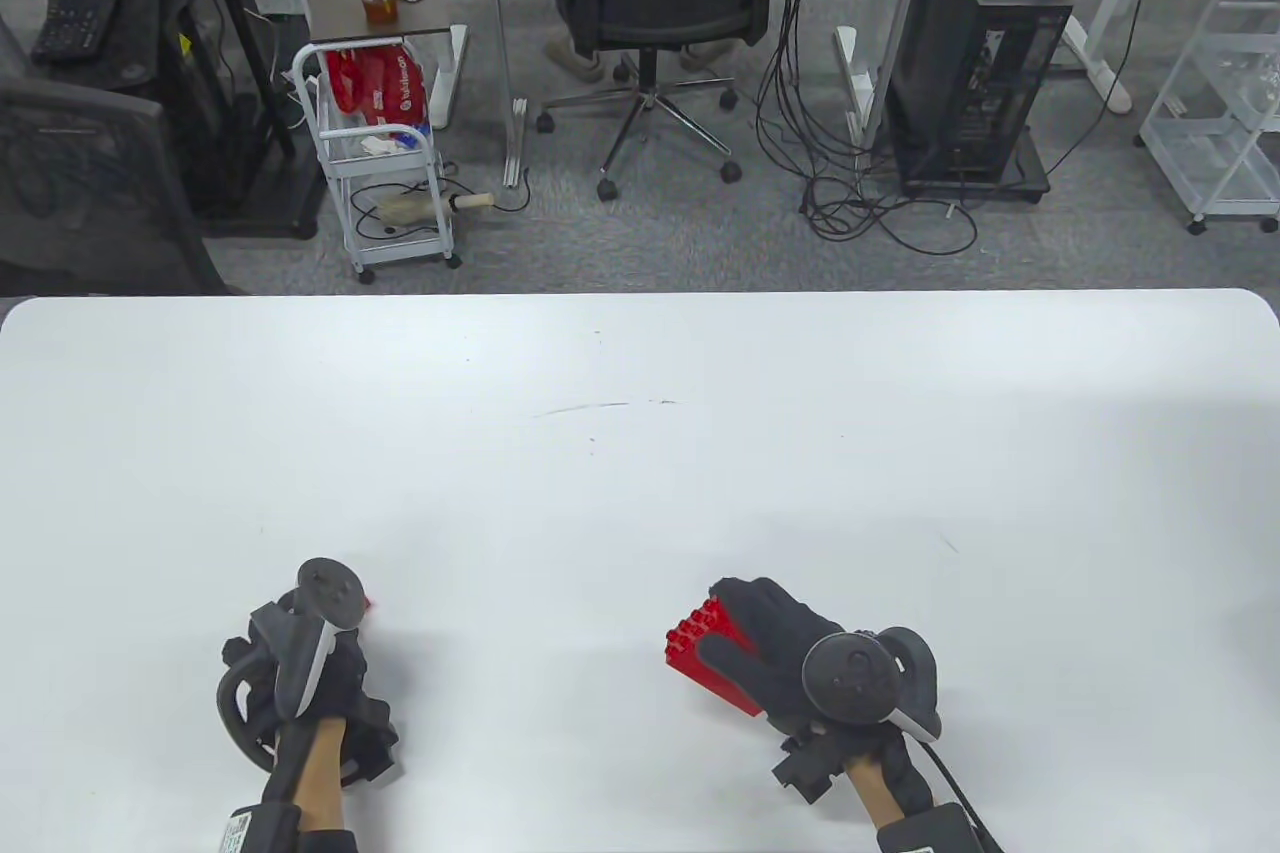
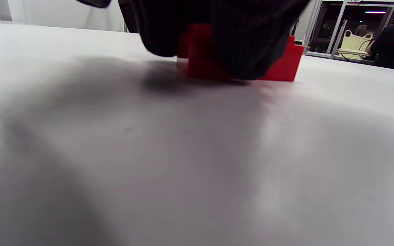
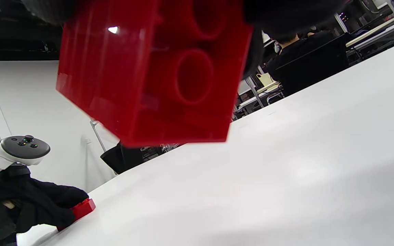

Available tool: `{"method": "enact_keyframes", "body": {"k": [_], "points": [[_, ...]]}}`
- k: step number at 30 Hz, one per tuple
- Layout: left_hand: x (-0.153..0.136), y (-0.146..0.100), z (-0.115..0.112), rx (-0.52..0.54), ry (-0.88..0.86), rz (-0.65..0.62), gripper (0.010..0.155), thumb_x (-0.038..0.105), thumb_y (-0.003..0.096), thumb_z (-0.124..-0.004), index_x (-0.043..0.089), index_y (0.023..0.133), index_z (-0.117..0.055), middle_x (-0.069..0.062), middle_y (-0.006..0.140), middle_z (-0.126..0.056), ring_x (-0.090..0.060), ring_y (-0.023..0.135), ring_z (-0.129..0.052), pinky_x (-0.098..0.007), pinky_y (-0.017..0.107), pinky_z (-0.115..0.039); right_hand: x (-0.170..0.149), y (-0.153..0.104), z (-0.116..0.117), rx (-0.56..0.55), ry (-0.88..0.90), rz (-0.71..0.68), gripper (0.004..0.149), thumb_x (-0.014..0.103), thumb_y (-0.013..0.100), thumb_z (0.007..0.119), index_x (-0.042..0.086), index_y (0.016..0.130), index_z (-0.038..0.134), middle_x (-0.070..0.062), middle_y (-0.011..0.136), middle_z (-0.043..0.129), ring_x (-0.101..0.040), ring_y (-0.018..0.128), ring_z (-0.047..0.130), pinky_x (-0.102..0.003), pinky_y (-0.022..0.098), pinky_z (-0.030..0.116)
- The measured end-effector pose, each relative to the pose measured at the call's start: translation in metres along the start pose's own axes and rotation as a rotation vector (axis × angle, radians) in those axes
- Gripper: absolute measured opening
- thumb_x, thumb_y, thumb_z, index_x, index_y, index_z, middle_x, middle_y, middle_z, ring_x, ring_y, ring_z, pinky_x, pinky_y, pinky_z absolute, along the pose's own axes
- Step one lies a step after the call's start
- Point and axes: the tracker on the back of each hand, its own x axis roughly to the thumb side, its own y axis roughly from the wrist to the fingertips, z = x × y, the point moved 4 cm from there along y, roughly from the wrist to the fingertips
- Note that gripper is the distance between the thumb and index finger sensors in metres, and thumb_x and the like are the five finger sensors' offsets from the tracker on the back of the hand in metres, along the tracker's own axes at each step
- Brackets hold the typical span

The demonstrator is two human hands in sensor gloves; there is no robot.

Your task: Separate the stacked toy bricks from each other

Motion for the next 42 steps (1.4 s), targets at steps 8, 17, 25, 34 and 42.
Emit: {"method": "enact_keyframes", "body": {"k": [8,17,25,34,42], "points": [[-0.001,0.0,0.001,-0.034,0.007,0.015,0.066,0.037,0.0504,-0.085,0.034,0.111,-0.059,0.004,0.116,-0.068,-0.028,0.104,-0.073,-0.065,0.083,-0.047,0.001,0.0,0.005,0.027,-0.01,-0.007,0.064,0.065,0.055,0.054,0.024,0.103,0.06,-0.004,0.086,0.08,-0.026,0.052,0.097,-0.035,0.016,0.086],[0.013,-0.021,0.028,0.119,-0.073,-0.105,0.084,0.039,0.0493,-0.086,0.032,0.117,-0.037,0.002,0.126,-0.045,-0.032,0.117,-0.056,-0.071,0.082,-0.037,0.003,-0.002,0.007,0.028,-0.008,-0.014,0.064,0.066,0.054,0.055,0.025,0.103,0.06,-0.003,0.087,0.079,-0.026,0.054,0.097,-0.035,0.017,0.086],[0.081,-0.104,0.046,0.218,-0.232,-0.756,0.087,0.053,0.0437,-0.083,0.032,0.116,-0.041,0.002,0.124,-0.053,-0.031,0.115,-0.059,-0.069,0.081,-0.041,0.011,-0.005,0.008,0.017,-0.018,-0.033,0.065,0.066,0.053,0.057,0.025,0.103,0.059,-0.003,0.09,0.077,-0.024,0.058,0.097,-0.034,0.021,0.089],[0.123,-0.171,0.033,0.11,-0.302,-1.141,0.091,0.064,0.0423,-0.072,0.028,0.118,-0.037,0.0,0.124,-0.055,-0.032,0.114,-0.062,-0.069,0.08,-0.043,0.022,-0.005,0.017,0.059,-0.05,-0.06,0.065,0.066,0.053,0.059,0.025,0.102,0.06,-0.004,0.092,0.077,-0.023,0.063,0.097,-0.033,0.025,0.092],[0.142,-0.187,0.009,-0.129,-0.377,-1.229,0.085,0.058,0.0472,-0.071,0.023,0.117,-0.036,-0.004,0.121,-0.06,-0.03,0.107,-0.075,-0.062,0.079,-0.055,0.036,-0.006,0.027,0.098,-0.076,-0.106,0.065,0.065,0.052,0.06,0.024,0.103,0.062,-0.004,0.094,0.078,-0.022,0.066,0.098,-0.032,0.028,0.095]]}}
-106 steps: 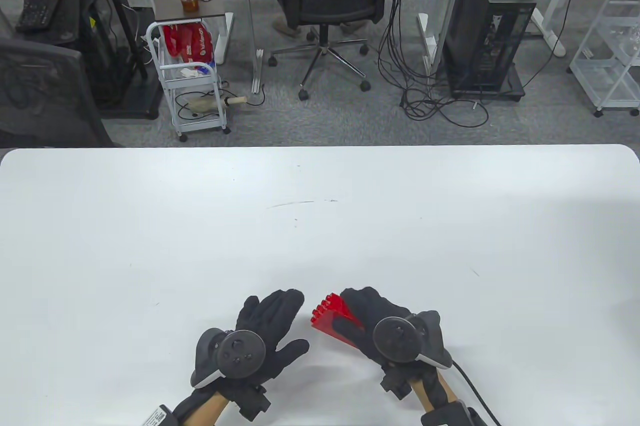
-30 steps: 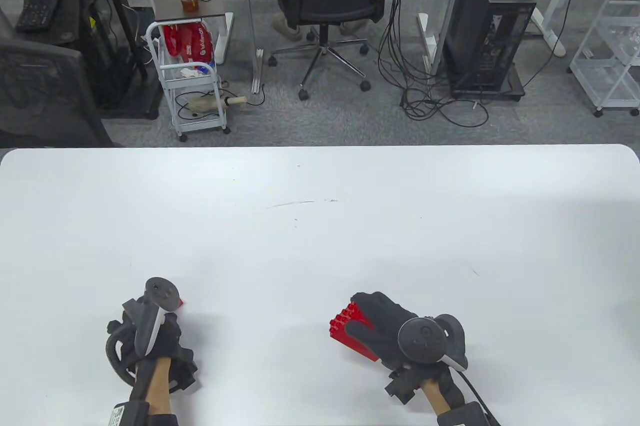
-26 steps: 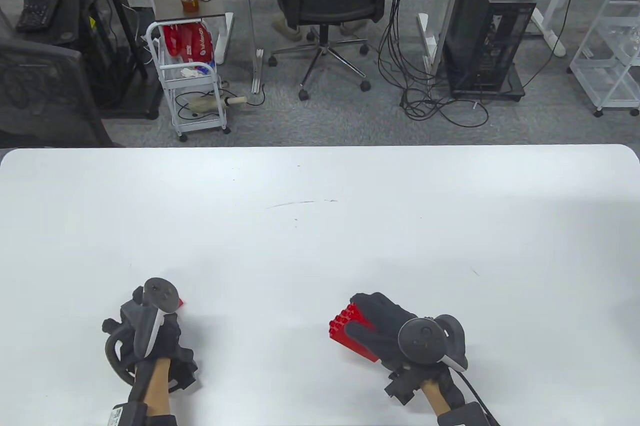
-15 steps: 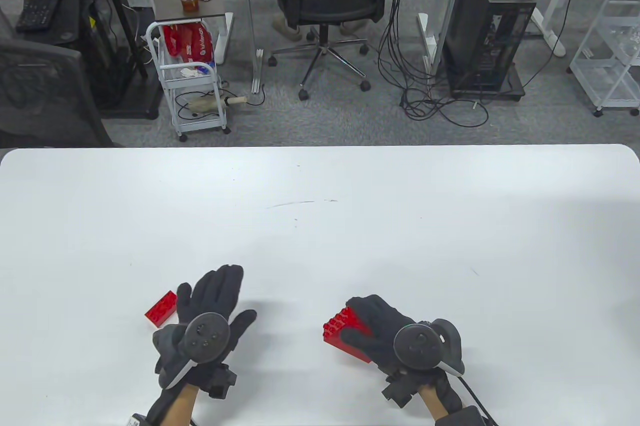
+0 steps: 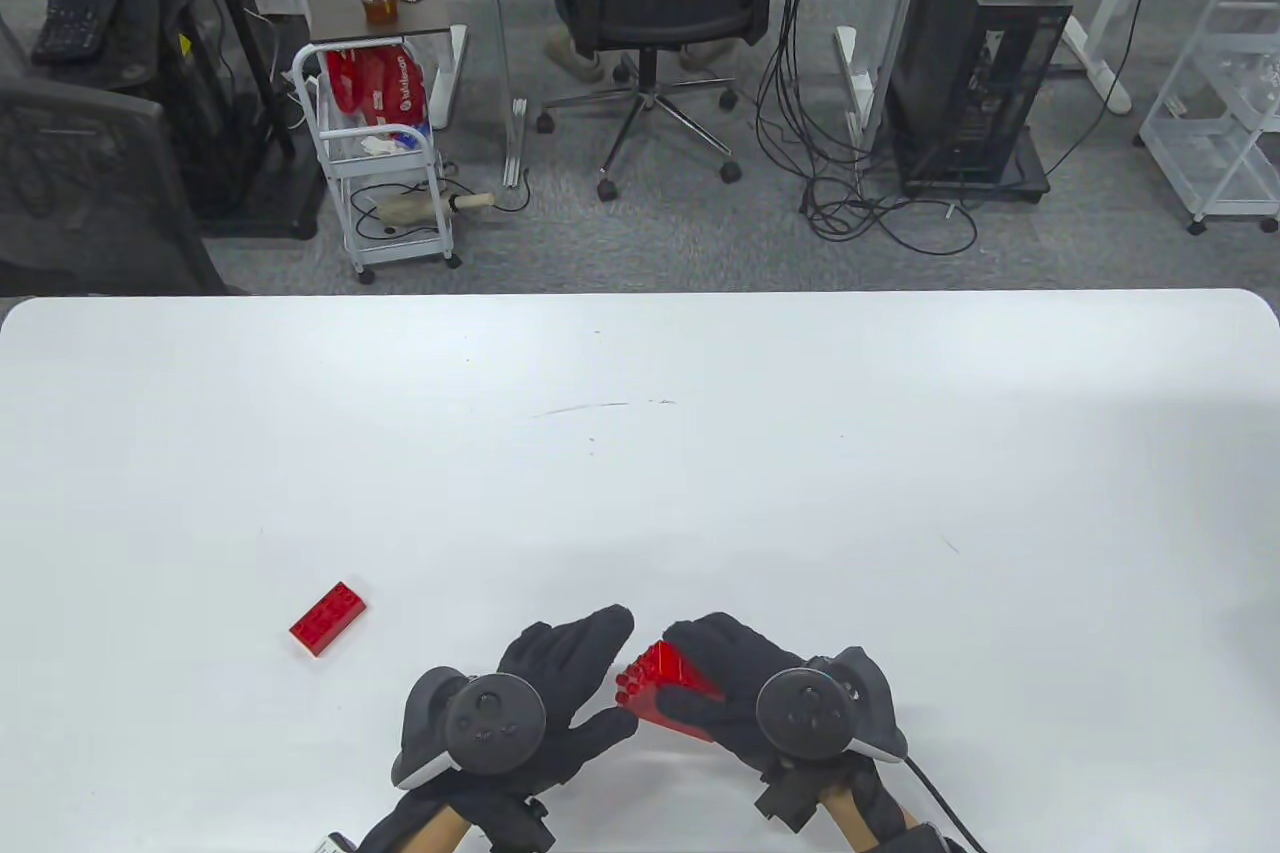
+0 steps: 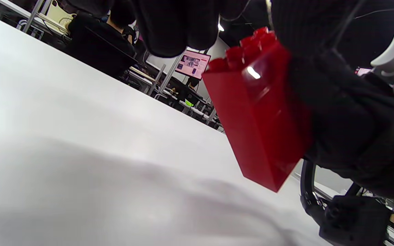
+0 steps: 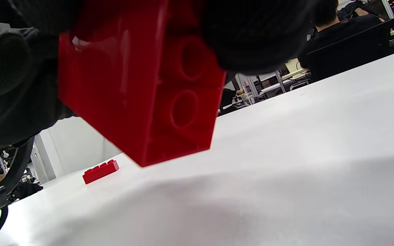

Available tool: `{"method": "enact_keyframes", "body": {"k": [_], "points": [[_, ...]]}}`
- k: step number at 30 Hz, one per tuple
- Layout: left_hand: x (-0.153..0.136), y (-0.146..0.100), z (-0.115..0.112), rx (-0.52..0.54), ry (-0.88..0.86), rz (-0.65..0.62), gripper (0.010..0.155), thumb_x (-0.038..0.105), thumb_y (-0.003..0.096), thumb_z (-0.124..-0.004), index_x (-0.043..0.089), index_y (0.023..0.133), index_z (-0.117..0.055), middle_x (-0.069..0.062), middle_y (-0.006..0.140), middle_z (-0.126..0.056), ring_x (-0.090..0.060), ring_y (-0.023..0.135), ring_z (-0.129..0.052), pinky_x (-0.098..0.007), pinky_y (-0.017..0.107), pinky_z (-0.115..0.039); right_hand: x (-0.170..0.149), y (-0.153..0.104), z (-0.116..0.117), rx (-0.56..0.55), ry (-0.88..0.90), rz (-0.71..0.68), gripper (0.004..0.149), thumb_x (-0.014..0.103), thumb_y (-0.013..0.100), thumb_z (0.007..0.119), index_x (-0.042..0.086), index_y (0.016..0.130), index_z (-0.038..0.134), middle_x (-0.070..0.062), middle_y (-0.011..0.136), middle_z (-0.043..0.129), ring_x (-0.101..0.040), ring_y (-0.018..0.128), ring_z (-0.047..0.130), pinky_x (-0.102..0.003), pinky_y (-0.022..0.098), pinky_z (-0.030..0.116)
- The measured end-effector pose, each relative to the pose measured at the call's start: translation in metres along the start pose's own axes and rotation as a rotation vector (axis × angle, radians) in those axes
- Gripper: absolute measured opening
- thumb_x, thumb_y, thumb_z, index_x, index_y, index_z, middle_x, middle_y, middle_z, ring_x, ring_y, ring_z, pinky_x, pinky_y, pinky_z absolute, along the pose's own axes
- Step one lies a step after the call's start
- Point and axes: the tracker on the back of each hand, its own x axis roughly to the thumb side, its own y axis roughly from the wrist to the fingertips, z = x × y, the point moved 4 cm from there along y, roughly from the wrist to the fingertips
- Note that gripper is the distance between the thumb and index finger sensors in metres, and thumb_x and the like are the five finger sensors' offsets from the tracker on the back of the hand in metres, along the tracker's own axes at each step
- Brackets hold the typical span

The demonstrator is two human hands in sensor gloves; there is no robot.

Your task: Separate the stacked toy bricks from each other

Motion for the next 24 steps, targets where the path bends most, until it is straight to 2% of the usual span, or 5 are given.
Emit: {"method": "enact_keyframes", "body": {"k": [4,7,14,24], "points": [[0.004,0.0,-0.004,0.007,-0.024,-0.016,0.074,0.047,0.0513,-0.07,0.022,0.115,-0.041,-0.003,0.116,-0.068,-0.026,0.102,-0.083,-0.059,0.079,-0.058,0.008,0.0,0.002,0.009,-0.007,-0.026,0.065,0.064,0.052,0.061,0.024,0.103,0.061,-0.005,0.095,0.077,-0.022,0.068,0.098,-0.033,0.03,0.096],[0.007,0.0,-0.004,0.01,-0.044,-0.018,0.073,0.043,0.0508,-0.073,0.02,0.114,-0.043,-0.003,0.113,-0.072,-0.025,0.097,-0.088,-0.058,0.078,-0.06,0.012,0.0,0.003,0.004,-0.027,-0.035,0.064,0.063,0.052,0.061,0.024,0.104,0.061,-0.005,0.096,0.077,-0.023,0.069,0.097,-0.033,0.03,0.095],[0.012,-0.004,-0.001,0.091,-0.006,0.01,0.075,0.041,0.0438,-0.083,0.017,0.11,-0.056,-0.002,0.103,-0.085,-0.023,0.086,-0.099,-0.056,0.074,-0.069,0.019,-0.002,0.007,-0.013,-0.04,-0.047,0.064,0.062,0.053,0.06,0.021,0.103,0.062,-0.008,0.091,0.078,-0.024,0.065,0.096,-0.034,0.026,0.092],[0.03,-0.008,-0.002,0.17,0.051,0.015,0.076,0.043,0.0399,-0.086,0.014,0.107,-0.063,-0.005,0.097,-0.091,-0.024,0.078,-0.105,-0.051,0.071,-0.074,0.026,-0.007,-0.001,-0.087,-0.048,-0.076,0.064,0.064,0.054,0.059,0.017,0.097,0.068,-0.011,0.078,0.08,-0.023,0.051,0.095,-0.033,0.014,0.086]]}}
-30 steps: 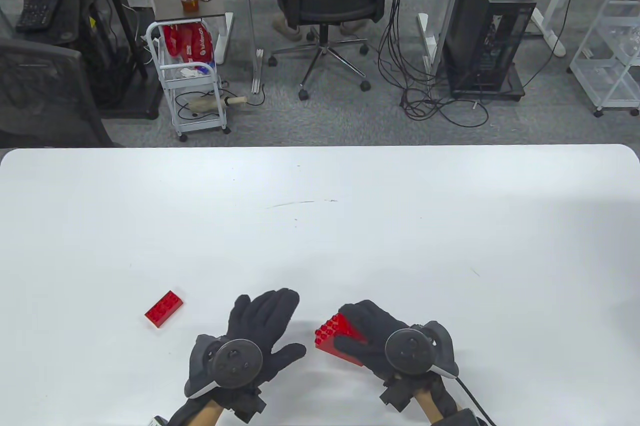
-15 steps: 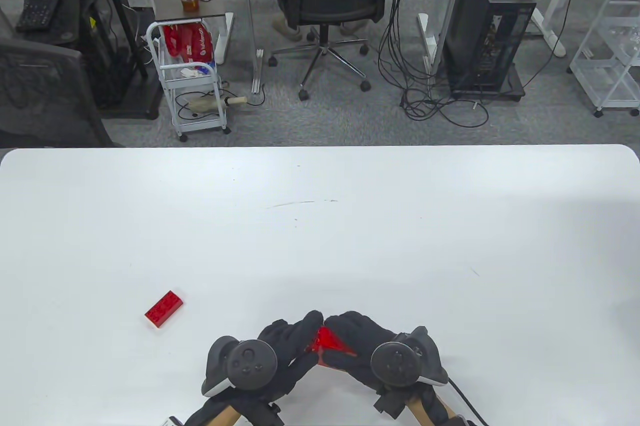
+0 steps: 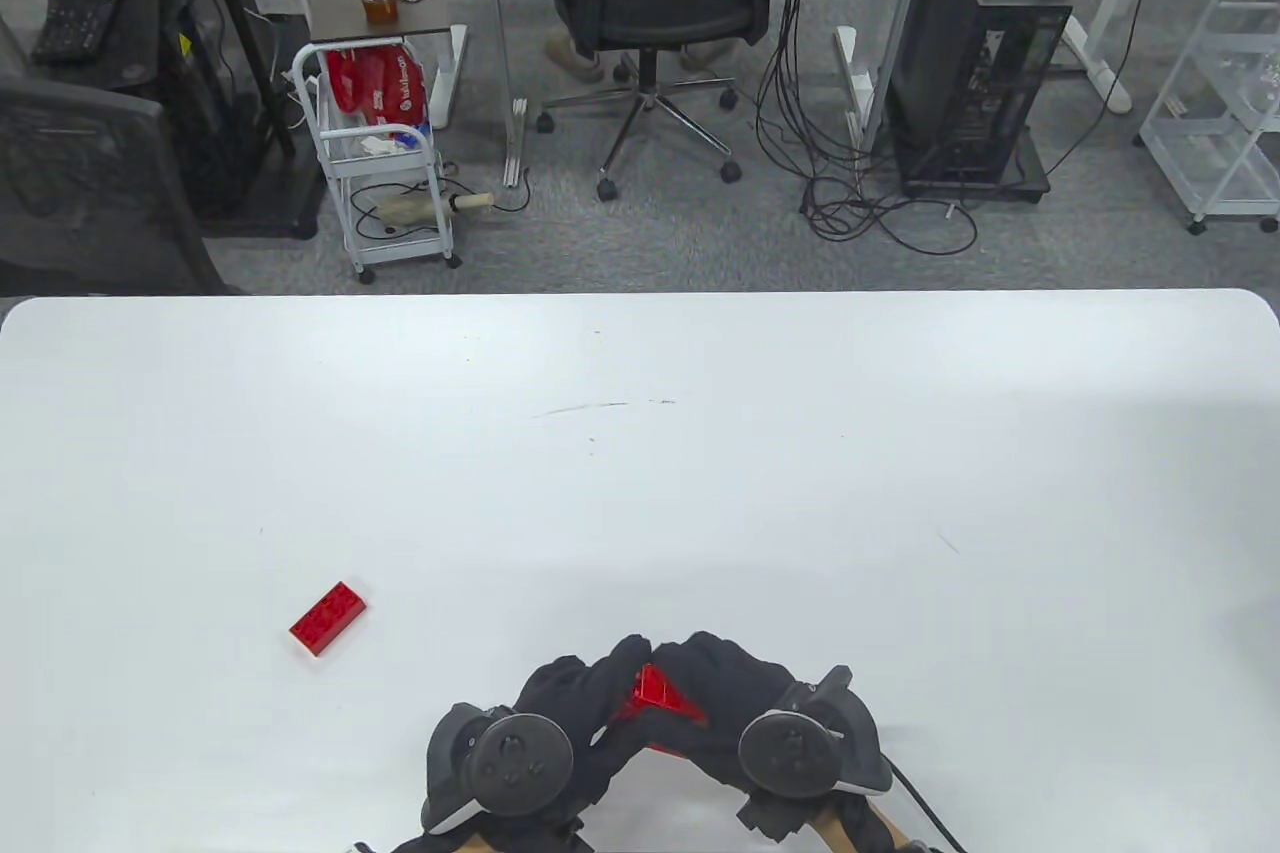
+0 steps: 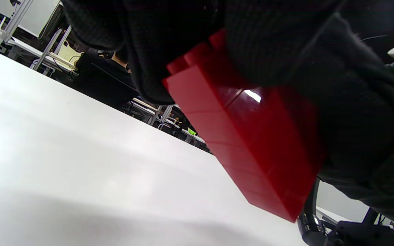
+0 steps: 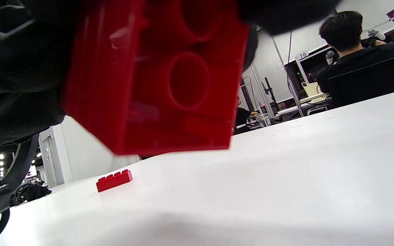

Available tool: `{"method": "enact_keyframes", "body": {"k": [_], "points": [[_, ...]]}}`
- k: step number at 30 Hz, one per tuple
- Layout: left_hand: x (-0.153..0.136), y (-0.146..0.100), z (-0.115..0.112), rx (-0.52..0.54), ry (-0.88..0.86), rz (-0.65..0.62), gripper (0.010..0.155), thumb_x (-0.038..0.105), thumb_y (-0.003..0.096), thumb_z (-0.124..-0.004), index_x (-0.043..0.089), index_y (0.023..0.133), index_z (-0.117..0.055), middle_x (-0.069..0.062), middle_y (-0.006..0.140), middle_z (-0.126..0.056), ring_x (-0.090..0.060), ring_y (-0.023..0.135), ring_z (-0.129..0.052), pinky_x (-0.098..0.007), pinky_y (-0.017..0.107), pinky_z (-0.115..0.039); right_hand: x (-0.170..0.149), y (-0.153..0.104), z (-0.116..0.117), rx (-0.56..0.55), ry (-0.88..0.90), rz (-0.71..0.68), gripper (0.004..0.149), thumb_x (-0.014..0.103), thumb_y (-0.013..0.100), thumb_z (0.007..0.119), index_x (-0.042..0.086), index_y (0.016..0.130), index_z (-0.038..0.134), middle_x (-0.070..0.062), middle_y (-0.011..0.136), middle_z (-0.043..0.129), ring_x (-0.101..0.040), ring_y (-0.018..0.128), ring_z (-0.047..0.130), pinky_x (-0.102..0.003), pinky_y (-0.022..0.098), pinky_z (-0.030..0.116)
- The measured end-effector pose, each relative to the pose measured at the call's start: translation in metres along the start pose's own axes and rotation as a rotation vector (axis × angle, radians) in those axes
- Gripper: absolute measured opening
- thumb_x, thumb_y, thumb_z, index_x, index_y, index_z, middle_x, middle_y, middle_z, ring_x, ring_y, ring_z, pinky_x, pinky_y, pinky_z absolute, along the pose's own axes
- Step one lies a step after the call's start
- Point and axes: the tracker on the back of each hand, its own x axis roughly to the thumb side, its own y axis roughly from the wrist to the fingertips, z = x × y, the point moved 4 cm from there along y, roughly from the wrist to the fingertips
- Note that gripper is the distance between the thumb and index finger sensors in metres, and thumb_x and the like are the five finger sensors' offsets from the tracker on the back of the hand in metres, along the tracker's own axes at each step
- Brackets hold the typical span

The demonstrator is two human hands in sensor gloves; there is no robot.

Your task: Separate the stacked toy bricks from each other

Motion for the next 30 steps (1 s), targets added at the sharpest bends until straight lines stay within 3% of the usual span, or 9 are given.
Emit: {"method": "enact_keyframes", "body": {"k": [8,11,13,19,22,30], "points": [[0.002,-0.005,-0.006,-0.003,0.053,0.019,0.077,0.043,0.0387,-0.086,0.012,0.106,-0.065,-0.007,0.094,-0.094,-0.024,0.074,-0.106,-0.049,0.069,-0.077,-0.001,-0.002,0.009,0.025,0.046,0.011,0.064,0.063,0.054,0.06,0.016,0.095,0.069,-0.013,0.076,0.081,-0.024,0.049,0.095,-0.033,0.011,0.086],[0.008,-0.006,0.002,0.105,0.155,-0.026,0.076,0.045,0.0375,-0.088,0.013,0.104,-0.069,-0.006,0.091,-0.096,-0.023,0.071,-0.108,-0.047,0.069,-0.078,-0.002,-0.003,0.006,-0.008,0.018,0.052,0.064,0.064,0.054,0.06,0.016,0.095,0.069,-0.013,0.075,0.081,-0.023,0.048,0.095,-0.031,0.01,0.086],[0.006,-0.003,0.002,0.053,0.153,-0.003,0.076,0.046,0.0377,-0.087,0.013,0.104,-0.069,-0.006,0.091,-0.096,-0.022,0.071,-0.108,-0.046,0.069,-0.078,-0.004,-0.001,0.006,-0.004,0.028,0.041,0.063,0.064,0.054,0.06,0.017,0.095,0.069,-0.012,0.075,0.081,-0.022,0.048,0.095,-0.031,0.011,0.087],[-0.001,0.001,0.01,0.064,0.149,-0.016,0.075,0.051,0.0366,-0.088,0.019,0.103,-0.072,-0.001,0.089,-0.098,-0.018,0.07,-0.108,-0.045,0.069,-0.079,-0.008,0.001,0.008,-0.003,0.057,0.077,0.064,0.065,0.054,0.059,0.018,0.096,0.068,-0.011,0.076,0.082,-0.021,0.049,0.096,-0.03,0.012,0.088],[-0.012,0.004,0.016,0.067,0.102,0.032,0.073,0.051,0.0364,-0.089,0.021,0.101,-0.074,0.001,0.091,-0.097,-0.02,0.073,-0.106,-0.047,0.071,-0.076,-0.011,0.001,0.009,0.001,0.064,0.09,0.063,0.065,0.054,0.058,0.019,0.096,0.068,-0.01,0.076,0.082,-0.02,0.049,0.097,-0.029,0.012,0.088],[-0.048,0.023,0.037,0.038,0.212,0.239,0.068,0.048,0.0438,-0.084,0.037,0.108,-0.065,0.006,0.107,-0.082,-0.024,0.094,-0.087,-0.054,0.076,-0.066,-0.013,0.002,0.013,0.031,0.081,0.086,0.063,0.066,0.054,0.058,0.02,0.096,0.068,-0.009,0.077,0.082,-0.02,0.05,0.096,-0.029,0.013,0.088]]}}
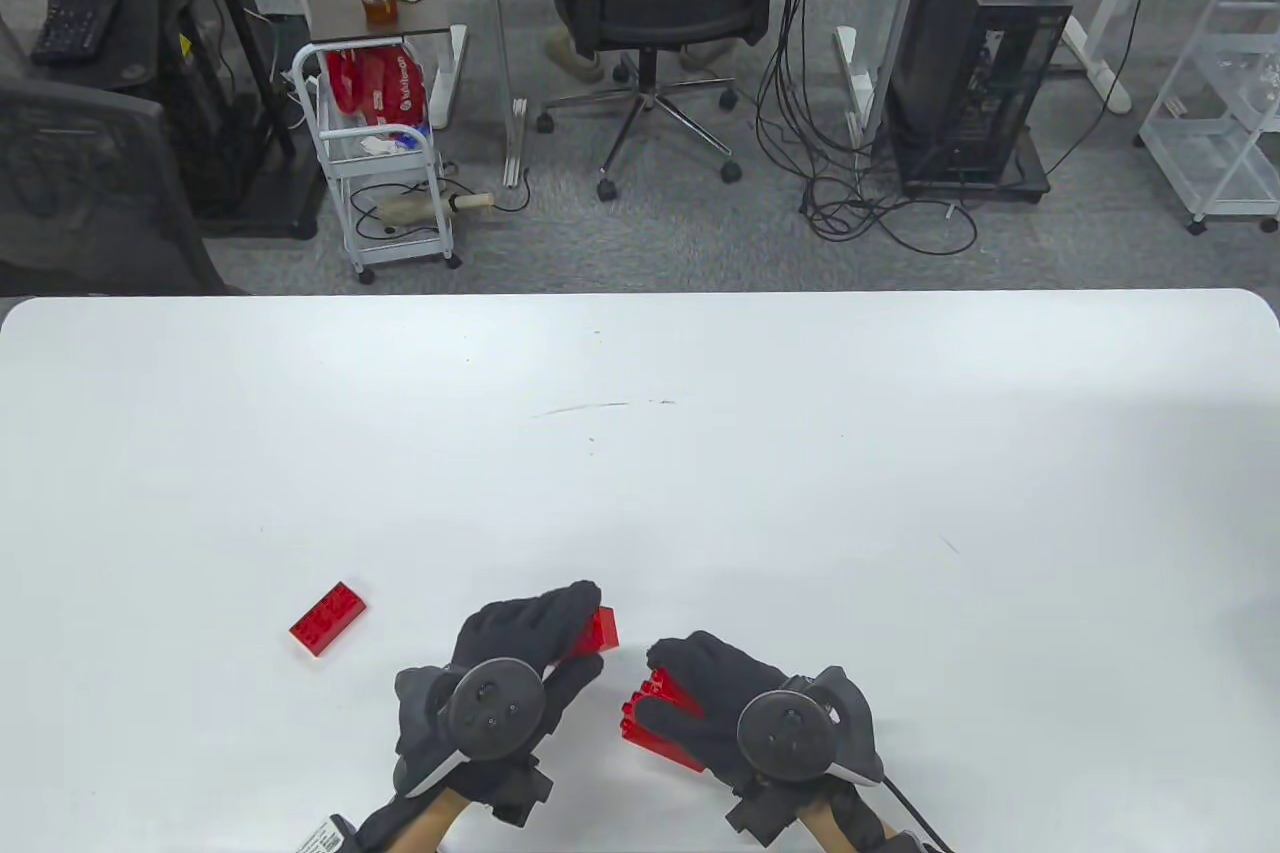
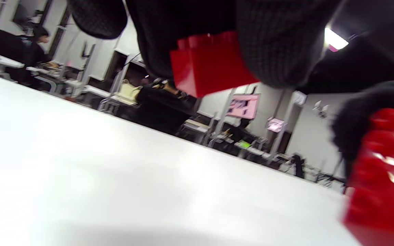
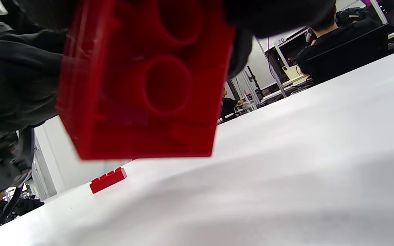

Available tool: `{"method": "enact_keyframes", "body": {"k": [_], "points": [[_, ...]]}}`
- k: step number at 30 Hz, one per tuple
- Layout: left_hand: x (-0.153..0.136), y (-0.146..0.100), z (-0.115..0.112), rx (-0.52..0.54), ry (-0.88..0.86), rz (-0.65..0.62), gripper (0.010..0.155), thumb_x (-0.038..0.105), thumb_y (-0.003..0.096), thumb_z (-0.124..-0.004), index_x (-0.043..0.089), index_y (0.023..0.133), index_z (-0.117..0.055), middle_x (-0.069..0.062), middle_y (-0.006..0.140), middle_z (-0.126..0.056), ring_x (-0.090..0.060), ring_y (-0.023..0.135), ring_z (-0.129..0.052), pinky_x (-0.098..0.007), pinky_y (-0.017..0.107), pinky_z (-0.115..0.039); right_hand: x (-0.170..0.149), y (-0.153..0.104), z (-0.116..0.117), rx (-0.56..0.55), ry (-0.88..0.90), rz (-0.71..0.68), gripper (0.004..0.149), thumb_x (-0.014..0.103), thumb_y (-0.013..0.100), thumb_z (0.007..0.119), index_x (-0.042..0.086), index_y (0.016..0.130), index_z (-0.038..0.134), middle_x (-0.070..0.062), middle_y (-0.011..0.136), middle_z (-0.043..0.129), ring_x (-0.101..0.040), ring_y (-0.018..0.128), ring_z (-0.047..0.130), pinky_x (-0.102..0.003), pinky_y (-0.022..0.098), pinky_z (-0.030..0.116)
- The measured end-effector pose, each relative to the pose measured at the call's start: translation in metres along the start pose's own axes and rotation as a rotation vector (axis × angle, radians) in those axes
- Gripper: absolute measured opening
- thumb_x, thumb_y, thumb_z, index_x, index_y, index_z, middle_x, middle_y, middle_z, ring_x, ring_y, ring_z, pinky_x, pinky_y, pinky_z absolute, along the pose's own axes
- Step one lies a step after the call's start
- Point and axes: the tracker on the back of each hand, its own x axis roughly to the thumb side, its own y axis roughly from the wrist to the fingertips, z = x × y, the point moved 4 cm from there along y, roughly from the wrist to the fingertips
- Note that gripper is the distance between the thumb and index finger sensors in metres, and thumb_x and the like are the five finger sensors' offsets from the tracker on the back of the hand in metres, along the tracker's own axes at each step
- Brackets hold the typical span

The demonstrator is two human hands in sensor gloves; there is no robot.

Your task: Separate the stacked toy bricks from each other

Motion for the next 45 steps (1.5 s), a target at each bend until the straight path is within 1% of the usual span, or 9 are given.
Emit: {"method": "enact_keyframes", "body": {"k": [2,7,13,16,21,28,32,38,45], "points": [[-0.013,0.015,0.004,-0.003,0.016,0.067,0.067,0.046,0.0459,-0.084,0.039,0.109,-0.063,0.004,0.11,-0.079,-0.026,0.098,-0.083,-0.055,0.077,-0.065,0.001,0.0,-0.002,0.0,-0.003,-0.003,0.063,0.066,0.054,0.058,0.02,0.097,0.068,-0.009,0.077,0.082,-0.02,0.05,0.097,-0.029,0.014,0.088],[-0.047,0.06,0.002,-0.121,0.117,0.238,0.066,0.038,0.0492,-0.083,0.037,0.111,-0.059,0.003,0.115,-0.073,-0.029,0.103,-0.077,-0.056,0.079,-0.061,-0.003,0.001,-0.004,-0.005,0.021,0.002,0.063,0.066,0.053,0.058,0.021,0.097,0.068,-0.009,0.077,0.082,-0.02,0.051,0.096,-0.03,0.014,0.088],[-0.09,0.096,-0.016,-0.203,0.236,0.42,0.067,0.038,0.0486,-0.084,0.035,0.111,-0.06,0.002,0.114,-0.074,-0.029,0.102,-0.079,-0.055,0.079,-0.061,-0.004,0.002,-0.004,0.007,0.02,0.002,0.063,0.066,0.053,0.058,0.022,0.097,0.068,-0.008,0.078,0.082,-0.02,0.052,0.096,-0.03,0.015,0.088],[-0.104,0.104,-0.031,-0.244,0.308,0.472,0.067,0.038,0.0482,-0.084,0.035,0.111,-0.06,0.002,0.113,-0.075,-0.029,0.101,-0.08,-0.055,0.079,-0.062,-0.002,0.003,-0.007,-0.009,0.038,-0.004,0.063,0.066,0.053,0.059,0.022,0.097,0.068,-0.008,0.078,0.082,-0.02,0.052,0.096,-0.03,0.015,0.088],[-0.118,0.113,-0.047,-0.288,0.329,0.525,0.067,0.039,0.0482,-0.084,0.034,0.11,-0.061,0.002,0.113,-0.076,-0.028,0.101,-0.081,-0.055,0.079,-0.062,-0.002,0.004,-0.011,-0.02,0.056,-0.006,0.063,0.066,0.053,0.059,0.022,0.097,0.068,-0.008,0.079,0.082,-0.02,0.052,0.096,-0.03,0.016,0.088],[-0.129,0.118,-0.068,-0.373,0.378,0.565,0.066,0.039,0.0482,-0.084,0.034,0.109,-0.06,0.004,0.113,-0.073,-0.027,0.101,-0.079,-0.054,0.079,-0.062,0.003,0.008,-0.015,-0.04,0.062,-0.018,0.063,0.066,0.053,0.059,0.023,0.097,0.068,-0.008,0.079,0.082,-0.02,0.052,0.096,-0.03,0.016,0.088],[-0.129,0.119,-0.068,-0.364,0.381,0.563,0.068,0.041,0.0486,-0.084,0.033,0.111,-0.058,0.004,0.114,-0.071,-0.028,0.103,-0.077,-0.055,0.08,-0.06,0.001,0.007,-0.015,-0.044,0.056,-0.017,0.063,0.066,0.052,0.059,0.023,0.097,0.068,-0.008,0.079,0.082,-0.02,0.052,0.097,-0.03,0.016,0.088],[-0.118,0.111,-0.056,-0.319,0.372,0.505,0.087,0.049,0.0465,-0.083,0.029,0.117,-0.037,0.0,0.123,-0.052,-0.032,0.115,-0.058,-0.058,0.084,-0.051,-0.012,0.006,-0.018,-0.065,0.091,0.013,0.064,0.066,0.052,0.059,0.022,0.098,0.067,-0.008,0.081,0.082,-0.022,0.054,0.097,-0.032,0.018,0.089],[-0.053,0.084,-0.018,-0.213,0.255,0.196,0.086,0.055,0.0457,-0.08,0.028,0.118,-0.04,-0.001,0.124,-0.054,-0.034,0.114,-0.06,-0.059,0.083,-0.051,-0.028,0.006,-0.021,-0.085,0.062,0.062,0.066,0.066,0.053,0.058,0.019,0.097,0.068,-0.008,0.08,0.083,-0.022,0.054,0.098,-0.032,0.02,0.09]]}}
